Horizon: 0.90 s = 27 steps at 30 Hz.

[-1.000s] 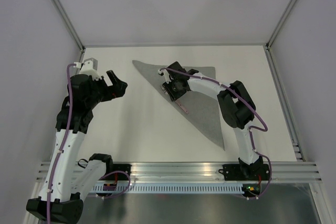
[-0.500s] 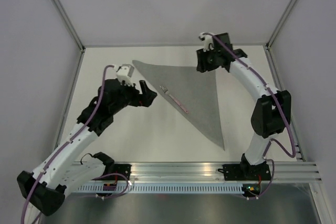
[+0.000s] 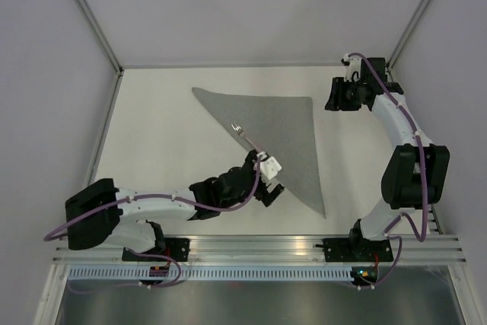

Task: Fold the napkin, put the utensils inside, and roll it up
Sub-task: Fold the napkin

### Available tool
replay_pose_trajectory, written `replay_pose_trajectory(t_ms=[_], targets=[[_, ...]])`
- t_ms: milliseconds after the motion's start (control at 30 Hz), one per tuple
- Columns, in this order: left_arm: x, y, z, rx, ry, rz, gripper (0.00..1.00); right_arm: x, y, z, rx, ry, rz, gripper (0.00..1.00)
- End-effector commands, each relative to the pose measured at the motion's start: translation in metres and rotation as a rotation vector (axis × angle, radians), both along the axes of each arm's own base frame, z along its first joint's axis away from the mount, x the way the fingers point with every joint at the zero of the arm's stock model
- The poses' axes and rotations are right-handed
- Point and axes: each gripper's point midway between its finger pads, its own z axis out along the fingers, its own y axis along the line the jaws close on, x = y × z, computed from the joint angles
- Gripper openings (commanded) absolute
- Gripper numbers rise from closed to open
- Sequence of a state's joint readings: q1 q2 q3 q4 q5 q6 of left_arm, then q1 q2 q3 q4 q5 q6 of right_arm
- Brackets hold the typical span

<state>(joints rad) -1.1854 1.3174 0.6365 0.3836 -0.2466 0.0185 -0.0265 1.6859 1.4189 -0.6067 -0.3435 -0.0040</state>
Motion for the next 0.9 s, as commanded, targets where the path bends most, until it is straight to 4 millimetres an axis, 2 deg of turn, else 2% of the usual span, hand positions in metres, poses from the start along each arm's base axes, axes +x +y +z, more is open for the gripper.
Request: replay_pose_trajectory(t_ms=[0, 67, 100, 133, 167, 200, 267, 300, 400, 433, 633, 867], targets=[[0.007, -0.025, 0.024, -0.001, -0.267, -0.025, 0.94, 0.002, -0.001, 0.007, 0.024, -0.018, -0.005, 0.51], [-0.011, -0.04, 0.018, 0.027, -0.351, -0.096, 0.94, 0.003, -0.002, 0.007, 0.021, -0.02, -0.011, 0.51], [-0.018, -0.047, 0.002, 0.062, -0.37, -0.127, 0.94, 0.003, -0.002, 0.007, 0.021, -0.021, -0.01, 0.51], [-0.033, -0.058, 0.007, 0.035, -0.41, -0.163, 0.95, 0.003, -0.002, 0.007, 0.021, -0.019, -0.01, 0.51], [-0.036, -0.061, 0.0, 0.065, -0.448, -0.176, 0.95, 0.003, -0.003, 0.007, 0.021, -0.02, -0.012, 0.51], [-0.046, -0.068, -0.017, 0.102, -0.454, -0.208, 0.95, 0.003, -0.003, 0.006, 0.019, -0.021, -0.012, 0.51], [-0.054, -0.079, -0.027, 0.125, -0.474, -0.239, 0.95, 0.003, -0.003, 0.005, 0.019, -0.019, -0.012, 0.51], [-0.064, -0.085, -0.043, 0.153, -0.477, -0.274, 0.95, 0.002, -0.003, 0.004, 0.019, -0.017, -0.013, 0.51], [-0.077, -0.097, -0.048, 0.139, -0.533, -0.307, 0.96, 0.003, -0.003, 0.003, 0.019, -0.015, -0.013, 0.5], [-0.083, -0.101, -0.061, 0.164, -0.537, -0.327, 0.96, 0.003, -0.003, 0.002, 0.017, -0.013, -0.013, 0.5], [-0.084, -0.121, -0.073, 0.16, -0.556, -0.332, 0.95, 0.003, -0.004, 0.002, 0.018, -0.011, -0.015, 0.49], [-0.092, -0.144, -0.094, 0.189, -0.531, -0.393, 0.81, 0.003, -0.004, 0.002, 0.015, -0.012, -0.017, 0.47]])
